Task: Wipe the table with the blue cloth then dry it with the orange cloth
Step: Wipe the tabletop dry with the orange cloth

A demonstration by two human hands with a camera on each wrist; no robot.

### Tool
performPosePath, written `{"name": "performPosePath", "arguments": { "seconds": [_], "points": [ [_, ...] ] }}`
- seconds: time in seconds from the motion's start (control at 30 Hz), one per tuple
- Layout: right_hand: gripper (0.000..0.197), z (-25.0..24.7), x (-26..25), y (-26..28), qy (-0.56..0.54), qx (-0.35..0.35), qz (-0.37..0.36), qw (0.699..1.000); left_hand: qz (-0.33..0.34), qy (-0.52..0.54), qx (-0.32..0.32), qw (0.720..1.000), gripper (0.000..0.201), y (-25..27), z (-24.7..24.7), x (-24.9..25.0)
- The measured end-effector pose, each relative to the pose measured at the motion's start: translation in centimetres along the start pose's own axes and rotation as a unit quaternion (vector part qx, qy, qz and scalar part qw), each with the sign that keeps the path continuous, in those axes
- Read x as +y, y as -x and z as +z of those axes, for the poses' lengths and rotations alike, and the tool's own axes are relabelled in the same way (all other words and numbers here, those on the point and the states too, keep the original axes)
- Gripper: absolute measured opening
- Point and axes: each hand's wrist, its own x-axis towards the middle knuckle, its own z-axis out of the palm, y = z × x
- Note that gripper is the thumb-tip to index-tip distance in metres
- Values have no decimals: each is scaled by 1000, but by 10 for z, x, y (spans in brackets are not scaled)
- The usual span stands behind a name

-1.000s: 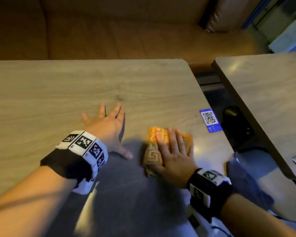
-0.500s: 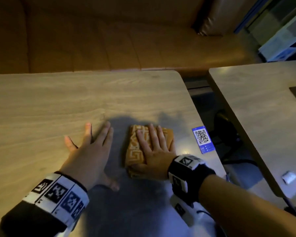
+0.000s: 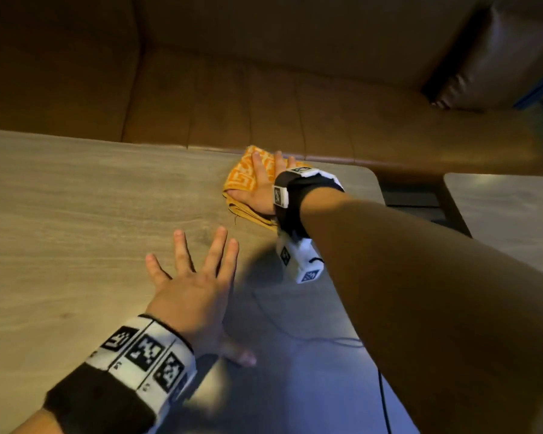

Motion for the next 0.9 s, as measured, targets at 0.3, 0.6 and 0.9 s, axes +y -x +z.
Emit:
{"name": "performPosePath", "arguments": {
  "seconds": [0.3, 0.6, 0.9],
  "points": [
    [104, 14, 46, 25, 56, -45, -81, 994, -64, -7, -35, 997, 175, -5, -11, 11],
    [77, 5, 67, 106, 33, -97, -120, 987, -63, 0, -4, 998, 179, -3, -10, 8],
    [59, -21, 138, 180, 46, 30, -235, 971, -8, 89, 31, 995, 154, 33, 5, 40]
  ]
}}
